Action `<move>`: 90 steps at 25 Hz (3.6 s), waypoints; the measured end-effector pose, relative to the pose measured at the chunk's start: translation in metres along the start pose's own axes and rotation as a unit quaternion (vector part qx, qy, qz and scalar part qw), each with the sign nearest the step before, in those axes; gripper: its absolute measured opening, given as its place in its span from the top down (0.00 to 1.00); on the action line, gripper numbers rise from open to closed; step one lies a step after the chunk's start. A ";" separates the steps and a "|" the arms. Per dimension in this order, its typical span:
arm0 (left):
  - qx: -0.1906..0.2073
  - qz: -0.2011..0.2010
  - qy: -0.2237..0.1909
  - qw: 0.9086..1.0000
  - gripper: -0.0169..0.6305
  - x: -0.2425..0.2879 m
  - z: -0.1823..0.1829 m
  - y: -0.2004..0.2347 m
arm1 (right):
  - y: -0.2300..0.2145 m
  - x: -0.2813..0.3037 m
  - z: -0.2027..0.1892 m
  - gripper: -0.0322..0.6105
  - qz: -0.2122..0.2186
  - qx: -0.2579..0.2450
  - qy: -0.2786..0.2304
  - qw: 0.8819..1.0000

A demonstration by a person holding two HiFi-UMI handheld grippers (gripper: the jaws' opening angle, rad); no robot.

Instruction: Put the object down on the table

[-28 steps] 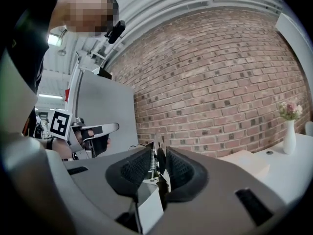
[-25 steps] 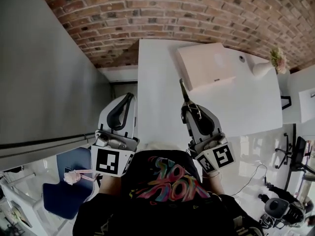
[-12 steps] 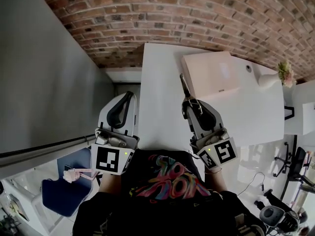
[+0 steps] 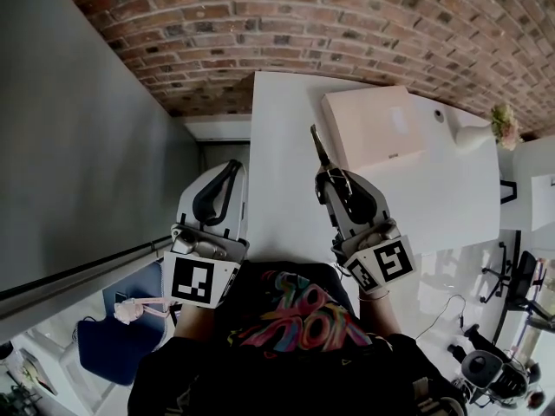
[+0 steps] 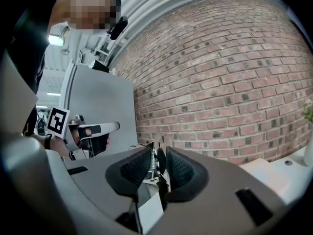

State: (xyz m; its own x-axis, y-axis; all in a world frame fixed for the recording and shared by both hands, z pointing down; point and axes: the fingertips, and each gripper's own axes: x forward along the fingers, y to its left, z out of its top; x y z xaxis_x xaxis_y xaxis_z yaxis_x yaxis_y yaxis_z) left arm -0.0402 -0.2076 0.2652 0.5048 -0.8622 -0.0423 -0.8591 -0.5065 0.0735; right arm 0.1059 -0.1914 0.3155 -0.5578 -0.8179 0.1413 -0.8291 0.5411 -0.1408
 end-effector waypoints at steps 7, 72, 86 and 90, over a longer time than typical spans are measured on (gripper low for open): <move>-0.014 -0.005 0.007 1.000 0.92 0.000 -0.016 0.004 | 0.014 0.026 -0.019 0.77 0.020 -0.038 0.025 0.999; -0.050 -0.008 0.076 0.996 0.92 -0.011 -0.092 -0.005 | 0.023 0.072 -0.279 0.67 0.048 -0.024 0.237 0.970; -0.042 -0.012 0.068 0.997 0.92 -0.010 -0.083 -0.010 | 0.026 0.067 -0.257 0.62 0.054 -0.004 0.209 0.976; -0.039 -0.016 0.063 0.997 0.92 -0.008 -0.078 -0.012 | 0.025 0.067 -0.246 0.61 0.054 -0.005 0.201 0.978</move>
State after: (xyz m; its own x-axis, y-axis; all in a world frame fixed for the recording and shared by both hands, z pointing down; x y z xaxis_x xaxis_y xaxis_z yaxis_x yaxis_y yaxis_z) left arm -0.0277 -0.1945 0.3428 0.5419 -0.8366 0.0800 -0.8361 -0.5270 0.1523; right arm 0.0385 -0.1843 0.5626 -0.6101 -0.6143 0.5003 -0.7642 0.6229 -0.1671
